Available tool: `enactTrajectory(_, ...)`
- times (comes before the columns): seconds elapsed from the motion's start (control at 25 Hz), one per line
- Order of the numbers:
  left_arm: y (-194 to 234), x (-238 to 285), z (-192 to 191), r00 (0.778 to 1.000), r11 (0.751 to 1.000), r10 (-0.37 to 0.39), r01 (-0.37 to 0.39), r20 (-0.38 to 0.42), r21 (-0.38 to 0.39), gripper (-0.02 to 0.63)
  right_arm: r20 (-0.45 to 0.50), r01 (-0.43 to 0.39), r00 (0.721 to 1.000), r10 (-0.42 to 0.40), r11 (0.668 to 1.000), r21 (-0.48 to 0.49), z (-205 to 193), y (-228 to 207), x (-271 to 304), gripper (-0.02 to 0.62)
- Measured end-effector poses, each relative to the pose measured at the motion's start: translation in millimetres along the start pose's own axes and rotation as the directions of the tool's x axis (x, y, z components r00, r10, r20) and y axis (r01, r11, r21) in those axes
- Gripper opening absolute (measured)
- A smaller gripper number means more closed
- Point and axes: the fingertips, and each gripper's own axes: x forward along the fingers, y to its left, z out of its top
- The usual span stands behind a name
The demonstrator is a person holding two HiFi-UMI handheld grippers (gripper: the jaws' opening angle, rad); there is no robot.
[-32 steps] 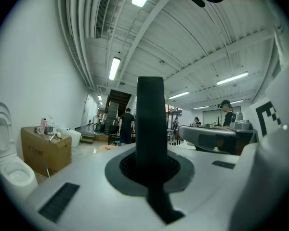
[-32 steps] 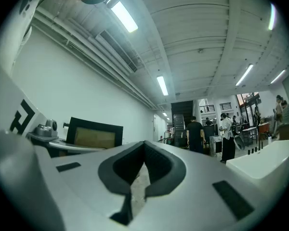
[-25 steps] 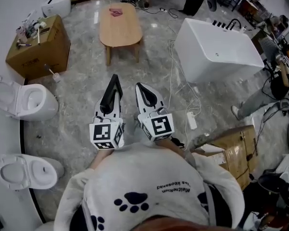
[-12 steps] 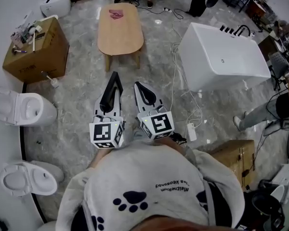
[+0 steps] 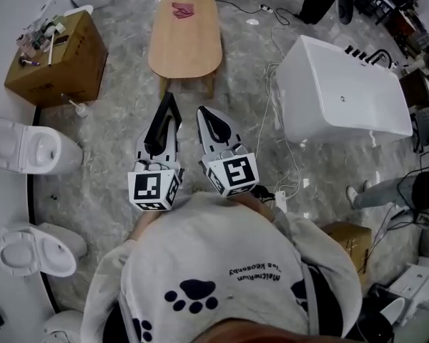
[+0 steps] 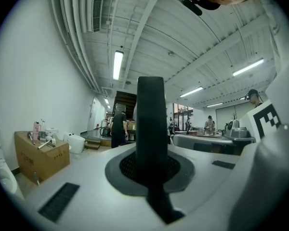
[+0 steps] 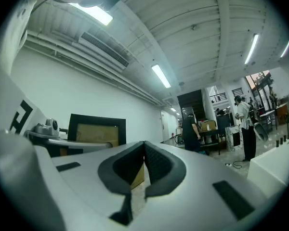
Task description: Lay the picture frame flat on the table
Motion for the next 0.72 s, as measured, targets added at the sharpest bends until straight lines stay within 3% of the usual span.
enactTrajectory(0.28,13.3,13.7,-8.6,1.0,1.0,0.019,-0.02,-0.024,-0.009,0.017,-0.025,0.004,1.0,-0.003,1.0,0.029,-13.5,-10.9,6.5,0.011)
enactTrajectory(0.72,38.1,66.8,-18.7,0.999,0.999,-0.023,0.022,-0.04,-0.033,0.017,-0.058,0.029,0.998,-0.028,0.999,0.019,-28.0,-37.3,49.5,0.011)
